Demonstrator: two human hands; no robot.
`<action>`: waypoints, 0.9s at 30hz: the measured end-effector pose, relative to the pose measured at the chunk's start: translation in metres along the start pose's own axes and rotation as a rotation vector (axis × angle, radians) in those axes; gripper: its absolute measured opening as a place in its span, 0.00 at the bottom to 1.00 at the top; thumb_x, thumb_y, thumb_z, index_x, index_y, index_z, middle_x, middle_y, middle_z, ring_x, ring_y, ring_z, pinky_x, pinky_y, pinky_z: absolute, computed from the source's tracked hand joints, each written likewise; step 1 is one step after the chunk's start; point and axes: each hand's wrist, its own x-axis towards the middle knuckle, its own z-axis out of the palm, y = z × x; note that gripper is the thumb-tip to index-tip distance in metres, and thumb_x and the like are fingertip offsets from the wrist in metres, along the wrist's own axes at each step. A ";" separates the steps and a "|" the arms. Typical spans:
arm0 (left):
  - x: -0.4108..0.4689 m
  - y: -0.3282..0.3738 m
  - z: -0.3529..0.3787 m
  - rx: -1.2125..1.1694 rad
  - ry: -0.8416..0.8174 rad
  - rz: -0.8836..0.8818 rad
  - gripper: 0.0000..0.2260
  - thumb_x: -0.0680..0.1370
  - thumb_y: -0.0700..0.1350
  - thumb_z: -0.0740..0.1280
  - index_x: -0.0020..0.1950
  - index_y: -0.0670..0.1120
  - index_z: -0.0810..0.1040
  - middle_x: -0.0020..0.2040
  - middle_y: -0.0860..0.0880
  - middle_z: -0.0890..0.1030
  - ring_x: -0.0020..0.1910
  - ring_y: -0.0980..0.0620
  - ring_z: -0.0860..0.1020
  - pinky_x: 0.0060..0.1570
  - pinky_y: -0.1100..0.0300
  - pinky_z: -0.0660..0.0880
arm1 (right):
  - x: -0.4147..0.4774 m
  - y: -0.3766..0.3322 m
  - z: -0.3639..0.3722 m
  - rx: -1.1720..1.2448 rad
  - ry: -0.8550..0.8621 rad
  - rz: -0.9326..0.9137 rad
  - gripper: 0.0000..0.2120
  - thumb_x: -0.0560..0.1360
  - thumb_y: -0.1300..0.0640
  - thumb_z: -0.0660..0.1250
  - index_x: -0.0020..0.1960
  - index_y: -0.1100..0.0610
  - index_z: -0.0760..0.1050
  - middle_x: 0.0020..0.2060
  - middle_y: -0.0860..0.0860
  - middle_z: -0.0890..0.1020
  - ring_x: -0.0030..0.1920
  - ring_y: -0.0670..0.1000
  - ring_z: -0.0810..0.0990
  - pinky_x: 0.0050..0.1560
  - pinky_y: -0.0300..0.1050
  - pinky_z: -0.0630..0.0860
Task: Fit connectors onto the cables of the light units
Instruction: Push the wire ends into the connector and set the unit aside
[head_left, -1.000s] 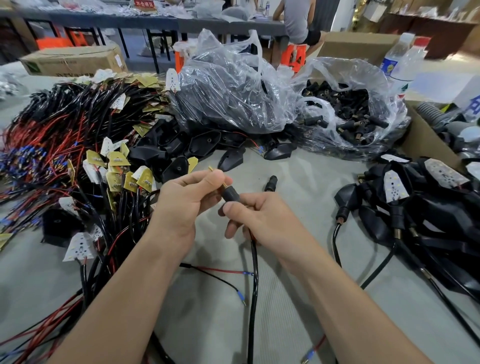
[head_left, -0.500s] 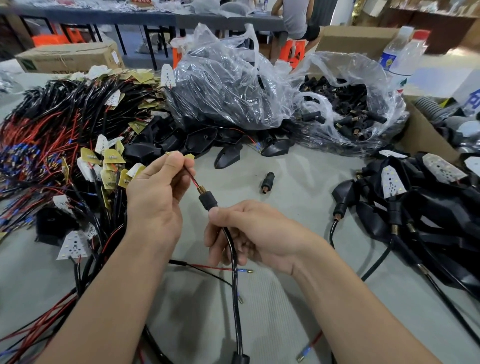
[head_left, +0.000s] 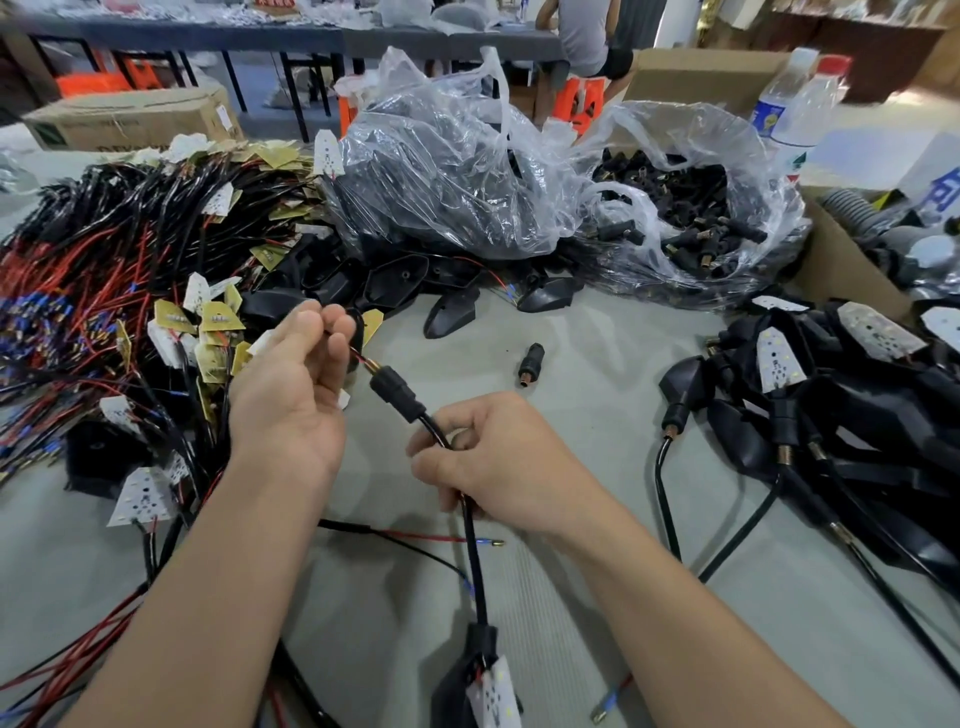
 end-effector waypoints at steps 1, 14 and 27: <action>0.003 0.004 -0.002 -0.020 0.023 0.017 0.03 0.82 0.38 0.68 0.53 0.41 0.81 0.38 0.49 0.86 0.38 0.56 0.85 0.37 0.70 0.78 | -0.001 0.001 -0.001 0.031 -0.002 -0.005 0.02 0.74 0.57 0.73 0.44 0.55 0.82 0.28 0.52 0.84 0.25 0.47 0.73 0.27 0.37 0.71; -0.014 -0.015 0.004 0.412 -0.346 -0.113 0.08 0.82 0.44 0.67 0.47 0.49 0.86 0.44 0.51 0.87 0.41 0.55 0.85 0.37 0.64 0.80 | 0.007 0.008 -0.002 0.183 0.224 -0.024 0.13 0.77 0.60 0.68 0.35 0.56 0.83 0.26 0.53 0.80 0.22 0.49 0.70 0.26 0.40 0.68; -0.019 -0.021 0.004 0.552 -0.186 0.255 0.07 0.73 0.43 0.79 0.38 0.46 0.82 0.31 0.47 0.84 0.29 0.53 0.82 0.29 0.66 0.76 | 0.001 0.006 -0.005 0.042 0.281 -0.099 0.12 0.75 0.56 0.69 0.34 0.58 0.81 0.21 0.49 0.67 0.25 0.49 0.63 0.27 0.40 0.63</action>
